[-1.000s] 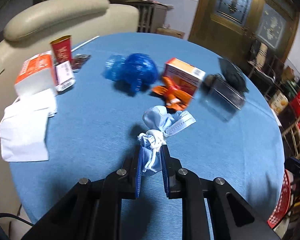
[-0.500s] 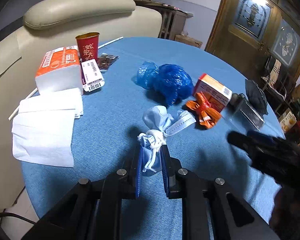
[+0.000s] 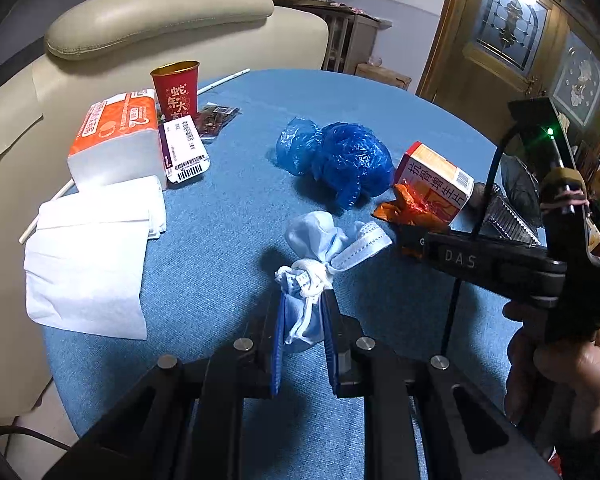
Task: Collect trash
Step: 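Grasp the orange net-wrapped bundle with the right tool while the left tool holds the mask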
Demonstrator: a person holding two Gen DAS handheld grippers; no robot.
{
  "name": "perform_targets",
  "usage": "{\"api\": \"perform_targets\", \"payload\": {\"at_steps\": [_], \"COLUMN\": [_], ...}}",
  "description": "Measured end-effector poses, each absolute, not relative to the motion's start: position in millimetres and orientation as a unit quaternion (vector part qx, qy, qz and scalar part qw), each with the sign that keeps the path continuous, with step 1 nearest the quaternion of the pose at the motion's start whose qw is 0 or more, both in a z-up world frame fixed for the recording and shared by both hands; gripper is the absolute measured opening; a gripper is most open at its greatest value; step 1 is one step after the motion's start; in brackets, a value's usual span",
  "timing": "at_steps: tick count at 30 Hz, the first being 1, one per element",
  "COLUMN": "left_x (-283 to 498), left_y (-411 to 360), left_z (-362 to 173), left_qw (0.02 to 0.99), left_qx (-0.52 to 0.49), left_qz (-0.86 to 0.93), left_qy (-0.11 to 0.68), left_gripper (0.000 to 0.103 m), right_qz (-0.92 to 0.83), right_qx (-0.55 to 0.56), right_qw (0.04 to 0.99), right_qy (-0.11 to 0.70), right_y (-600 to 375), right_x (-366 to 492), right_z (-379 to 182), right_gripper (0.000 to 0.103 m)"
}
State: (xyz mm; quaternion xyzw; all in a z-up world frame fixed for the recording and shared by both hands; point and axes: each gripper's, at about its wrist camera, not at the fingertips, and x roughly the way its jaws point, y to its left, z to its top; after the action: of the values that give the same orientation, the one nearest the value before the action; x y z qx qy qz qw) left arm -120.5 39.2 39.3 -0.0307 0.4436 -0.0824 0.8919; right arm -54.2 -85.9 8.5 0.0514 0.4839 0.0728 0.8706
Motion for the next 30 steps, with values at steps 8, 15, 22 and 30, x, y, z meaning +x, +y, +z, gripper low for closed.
{"api": "perform_targets", "payload": {"at_steps": [8, 15, 22, 30], "left_x": [-131.5, -146.4, -156.3, -153.7], "left_y": [29.5, 9.2, -2.9, 13.6], "left_z": [45.7, 51.5, 56.1, 53.9], "left_qw": [0.894, 0.893, 0.895, 0.898], "left_qx": [-0.022, -0.01, 0.001, -0.006], "left_qz": [-0.086, -0.101, -0.107, -0.09], "left_qy": [0.439, 0.438, 0.434, 0.431], "left_gripper": [0.019, 0.018, 0.018, 0.018], "right_qz": [0.078, 0.067, 0.055, 0.054], "right_qx": [0.075, 0.103, 0.13, 0.124], "right_qw": [0.882, 0.889, 0.883, 0.885], "right_qy": [0.459, 0.442, 0.448, 0.446], "right_y": [-103.3, -130.0, -153.4, -138.1], "right_x": [-100.9, -156.9, -176.3, -143.5], "right_z": [31.7, 44.1, 43.3, 36.9], "right_gripper": [0.032, 0.029, 0.031, 0.073]}}
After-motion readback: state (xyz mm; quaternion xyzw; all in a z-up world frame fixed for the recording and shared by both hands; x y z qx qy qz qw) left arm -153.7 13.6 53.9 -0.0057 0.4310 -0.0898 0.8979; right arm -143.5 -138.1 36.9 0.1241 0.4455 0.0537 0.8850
